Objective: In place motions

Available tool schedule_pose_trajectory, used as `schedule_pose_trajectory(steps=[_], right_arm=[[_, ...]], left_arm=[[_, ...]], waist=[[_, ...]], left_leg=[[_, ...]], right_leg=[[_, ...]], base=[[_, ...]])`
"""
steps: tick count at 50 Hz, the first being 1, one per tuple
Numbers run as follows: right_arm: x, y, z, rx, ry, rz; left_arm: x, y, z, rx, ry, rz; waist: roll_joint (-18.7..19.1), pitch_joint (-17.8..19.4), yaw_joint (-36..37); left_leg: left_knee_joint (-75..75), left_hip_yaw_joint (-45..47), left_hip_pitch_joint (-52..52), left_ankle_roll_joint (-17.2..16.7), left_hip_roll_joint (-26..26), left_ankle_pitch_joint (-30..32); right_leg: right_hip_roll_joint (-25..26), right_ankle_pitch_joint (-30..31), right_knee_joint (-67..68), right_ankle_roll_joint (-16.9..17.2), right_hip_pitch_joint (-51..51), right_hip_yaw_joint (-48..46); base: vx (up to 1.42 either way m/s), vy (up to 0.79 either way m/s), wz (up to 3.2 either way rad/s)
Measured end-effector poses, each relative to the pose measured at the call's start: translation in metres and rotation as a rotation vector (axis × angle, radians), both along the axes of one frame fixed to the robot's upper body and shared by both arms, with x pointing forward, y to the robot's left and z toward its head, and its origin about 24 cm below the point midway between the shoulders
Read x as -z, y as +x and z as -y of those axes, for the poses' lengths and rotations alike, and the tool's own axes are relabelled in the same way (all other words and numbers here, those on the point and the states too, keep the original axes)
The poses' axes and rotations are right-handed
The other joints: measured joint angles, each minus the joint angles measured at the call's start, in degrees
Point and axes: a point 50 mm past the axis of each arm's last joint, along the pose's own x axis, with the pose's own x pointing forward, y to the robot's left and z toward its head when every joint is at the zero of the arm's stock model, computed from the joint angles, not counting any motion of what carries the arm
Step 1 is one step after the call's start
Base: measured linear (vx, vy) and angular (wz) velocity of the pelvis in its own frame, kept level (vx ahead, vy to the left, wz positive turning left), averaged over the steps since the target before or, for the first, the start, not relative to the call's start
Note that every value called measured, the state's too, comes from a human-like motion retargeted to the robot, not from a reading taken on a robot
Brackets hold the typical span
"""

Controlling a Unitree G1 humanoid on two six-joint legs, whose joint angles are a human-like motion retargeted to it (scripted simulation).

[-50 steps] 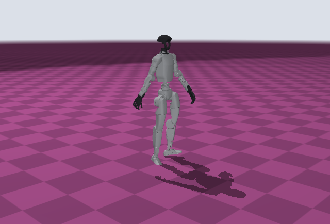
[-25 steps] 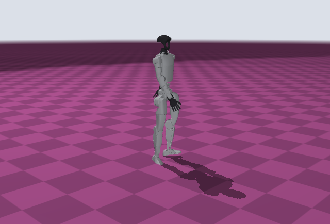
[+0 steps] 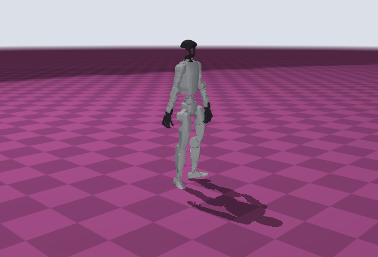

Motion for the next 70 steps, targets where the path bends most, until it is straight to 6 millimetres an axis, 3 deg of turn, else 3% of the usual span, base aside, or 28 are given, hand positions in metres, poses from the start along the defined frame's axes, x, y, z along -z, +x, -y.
schedule_pose_trajectory(steps=[4, 7, 10, 14, 16, 18, 20, 23, 25, 27, 30, 33, 36, 40, 44, 48, 50, 52, 56, 58, 60, 63, 65, 68, 70], right_arm=[[-0.026, -0.068, 0.015, 0.179, -0.131, -0.214], [-0.042, -0.097, 0.021, 0.227, -0.215, -0.310], [-0.046, -0.104, 0.023, 0.222, -0.253, -0.328], [-0.034, -0.081, 0.021, 0.177, -0.212, -0.272], [-0.023, -0.056, 0.019, 0.134, -0.180, -0.217], [-0.011, -0.021, 0.017, 0.064, -0.144, -0.139], [0.000, 0.024, 0.012, -0.035, -0.097, -0.031], [0.010, 0.107, -0.005, -0.223, -0.009, 0.200], [0.009, 0.164, -0.027, -0.352, 0.063, 0.384], [0.000, 0.216, -0.055, -0.465, 0.129, 0.571], [-0.028, 0.281, -0.094, -0.593, 0.192, 0.839], [-0.059, 0.321, -0.119, -0.667, 0.226, 1.055], [-0.079, 0.340, -0.127, -0.712, 0.230, 1.183], [-0.075, 0.334, -0.114, -0.740, 0.197, 1.175], [-0.039, 0.290, -0.080, -0.694, 0.135, 0.969], [0.001, 0.204, -0.040, -0.569, 0.080, 0.599], [0.010, 0.161, -0.026, -0.490, 0.063, 0.432], [0.012, 0.107, -0.012, -0.347, 0.025, 0.248], [0.002, 0.016, 0.002, -0.007, -0.088, 0.013], [-0.005, -0.016, 0.004, 0.131, -0.139, -0.047], [-0.013, -0.041, 0.006, 0.219, -0.177, -0.093], [-0.024, -0.066, 0.013, 0.237, -0.215, -0.164], [-0.029, -0.073, 0.018, 0.207, -0.224, -0.203], [-0.029, -0.070, 0.023, 0.145, -0.219, -0.217], [-0.024, -0.059, 0.023, 0.112, -0.211, -0.191]], left_arm=[[-0.029, 0.079, 0.019, 0.054, -0.056, 0.308], [-0.050, 0.113, 0.022, 0.085, -0.048, 0.469], [-0.060, 0.125, 0.017, 0.106, -0.022, 0.554], [-0.046, 0.103, 0.005, 0.119, 0.028, 0.499], [-0.032, 0.076, -0.003, 0.113, 0.050, 0.415], [-0.015, 0.036, -0.013, 0.091, 0.074, 0.299], [0.000, -0.015, -0.023, 0.051, 0.102, 0.147], [0.011, -0.114, -0.036, -0.040, 0.137, -0.172], [0.003, -0.186, -0.035, -0.122, 0.145, -0.424], [-0.018, -0.253, -0.026, -0.232, 0.131, -0.681], [-0.059, -0.330, -0.009, -0.416, 0.098, -0.992], [-0.083, -0.365, 0.007, -0.508, 0.112, -1.098], [-0.086, -0.372, 0.016, -0.558, 0.132, -1.087], [-0.070, -0.350, 0.015, -0.687, 0.125, -1.021], [-0.033, -0.288, 0.001, -0.729, 0.113, -0.831], [0.000, -0.195, -0.013, -0.558, 0.090, -0.579], [0.008, -0.152, -0.017, -0.416, 0.076, -0.470], [0.011, -0.092, -0.019, -0.186, 0.039, -0.291], [-0.012, 0.028, -0.017, 0.173, 0.053, 0.133], [-0.033, 0.075, -0.015, 0.251, 0.108, 0.335], [-0.054, 0.109, -0.011, 0.280, 0.159, 0.505], [-0.077, 0.138, -0.007, 0.265, 0.179, 0.666], [-0.086, 0.147, -0.005, 0.257, 0.161, 0.719], [-0.080, 0.139, -0.007, 0.258, 0.129, 0.695], [-0.067, 0.123, -0.010, 0.244, 0.125, 0.628]], waist=[[0.1, 0.4, 0.5], [0.3, 0.5, 0.8], [0.7, 0.4, 0.9], [1.6, 0.3, 1.4], [2.1, 0.2, 1.5], [2.6, 0.1, 1.3], [3.0, -0.1, 1.1], [3.6, -0.3, 0.9], [4.0, -0.3, 0.7], [4.2, -0.2, 0.4], [4.2, 0.2, -0.7], [4.4, 0.3, -1.4], [4.5, 0.3, -1.6], [3.8, -0.2, -1.9], [2.8, -0.9, -1.3], [1.8, -0.4, -0.6], [1.5, 0.1, -0.5], [1.4, 0.6, -0.4], [1.1, 1.2, 0.1], [1.2, 1.1, 0.1], [1.3, 0.9, 0.0], [1.7, 0.7, -0.6], [2.0, 0.9, -0.8], [2.4, 1.4, -0.7], [2.6, 1.5, -0.4]], left_leg=[[0.1, -0.3, -0.2, 0.1, -0.4, -0.2], [0.1, -0.2, -0.2, 0.1, -0.5, -0.3], [0.1, -0.1, -0.2, 0.1, -0.6, -0.5], [0.1, 0.0, -0.1, 0.1, -0.4, -0.6], [-0.1, 0.2, 0.2, 0.0, -0.2, -0.6], [-0.4, 0.8, 0.6, 0.0, 0.0, -0.6], [-0.8, 2.0, 1.3, 0.0, 0.3, -0.5], [-1.3, 4.3, 2.2, -0.5, 1.0, -0.4], [-1.5, 5.6, 2.8, -0.7, 1.4, -0.3], [-1.8, 6.8, 3.4, -1.0, 1.7, -0.2], [-2.0, 7.9, 4.1, -1.2, 2.1, 0.0], [-2.1, 8.2, 4.3, -1.4, 2.6, 0.2], [-1.9, 8.1, 4.0, -1.4, 2.7, 0.4], [-1.6, 6.9, 3.1, -1.3, 2.5, 0.5], [-1.2, 5.2, 2.1, -1.0, 1.9, 0.6], [-0.9, 3.4, 2.1, -0.6, 1.1, 0.6], [-0.8, 2.7, 2.3, -0.4, 0.8, 0.6], [-0.7, 2.0, 2.4, -0.3, 0.5, 0.6], [-0.4, 1.1, 2.1, -0.1, 0.0, 0.4], [-0.4, 0.8, 1.7, -0.1, 0.0, 0.3], [-0.3, 0.6, 1.2, -0.1, 0.0, 0.1], [-0.3, 0.7, 0.7, 0.0, 0.1, 0.1], [-0.2, 0.9, 0.6, 0.0, 0.2, 0.0], [-0.2, 1.1, 0.7, 0.0, 0.3, -0.1], [-0.3, 1.2, 0.8, 0.0, 0.2, -0.2]], right_leg=[[-0.4, 0.2, 0.0, 0.0, -0.1, -0.1], [-0.6, 0.3, 0.1, -0.1, -0.3, 0.0], [-0.5, 0.4, 0.2, -0.2, -0.5, 0.2], [-0.2, 0.5, 0.3, -0.3, -0.8, 0.8], [0.1, 0.5, 0.4, -0.5, -1.1, 1.4], [0.4, 0.5, 0.5, -0.7, -1.5, 2.3], [0.8, 0.5, 0.8, -0.9, -2.1, 3.3], [1.3, 0.6, 1.2, -1.3, -3.3, 5.5], [1.8, 0.7, 1.5, -1.6, -4.0, 7.1], [2.3, 0.8, 1.6, -1.9, -4.4, 8.4], [2.8, 0.8, 1.9, -2.1, -4.8, 9.7], [3.1, 0.7, 2.0, -2.0, -5.0, 10.2], [3.1, 0.5, 2.0, -1.9, -4.9, 10.0], [2.6, 0.1, 1.7, -1.6, -4.4, 8.4], [1.9, -0.1, 1.2, -1.3, -3.3, 5.9], [1.1, -0.2, 0.8, -0.8, -1.2, 3.4], [0.8, -0.3, 0.6, -0.6, -0.3, 2.6], [0.5, -0.2, 0.4, -0.3, 0.6, 1.6], [0.2, -0.1, 0.1, -0.2, 1.5, 0.6], [0.2, -0.1, -0.1, -0.5, 1.4, 0.4], [0.2, 0.0, -0.2, -0.9, 1.1, 0.5], [0.3, 0.1, -0.2, -1.4, 0.6, 0.5], [0.3, 0.2, -0.1, -1.6, 0.3, 0.6], [0.2, 0.3, 0.1, -1.6, 0.0, 0.9], [0.2, 0.3, 0.1, -1.6, 0.0, 1.1]], base=[[0.00, 0.00, 0.00], [0.00, 0.00, 0.00], [0.00, 0.00, 0.00], [0.00, 0.00, 0.00], [0.00, 0.00, 0.00], [0.03, 0.00, -0.24], [0.04, -0.01, -0.40], [0.04, -0.02, -0.60], [0.05, -0.03, -0.62], [0.06, -0.04, -0.53], [0.04, -0.03, -0.31], [0.00, 0.00, 0.00], [0.00, 0.00, 0.08], [0.01, -0.02, 0.45], [0.03, -0.01, 0.53], [-0.01, 0.02, 0.46], [-0.02, 0.04, 0.35], [-0.01, 0.04, 0.32], [0.00, 0.01, 0.06], [0.00, 0.00, 0.00], [0.00, 0.00, 0.00], [0.00, 0.00, 0.00], [-0.06, 0.03, -0.14], [-0.04, 0.03, -0.10], [0.00, 0.00, 0.00]])
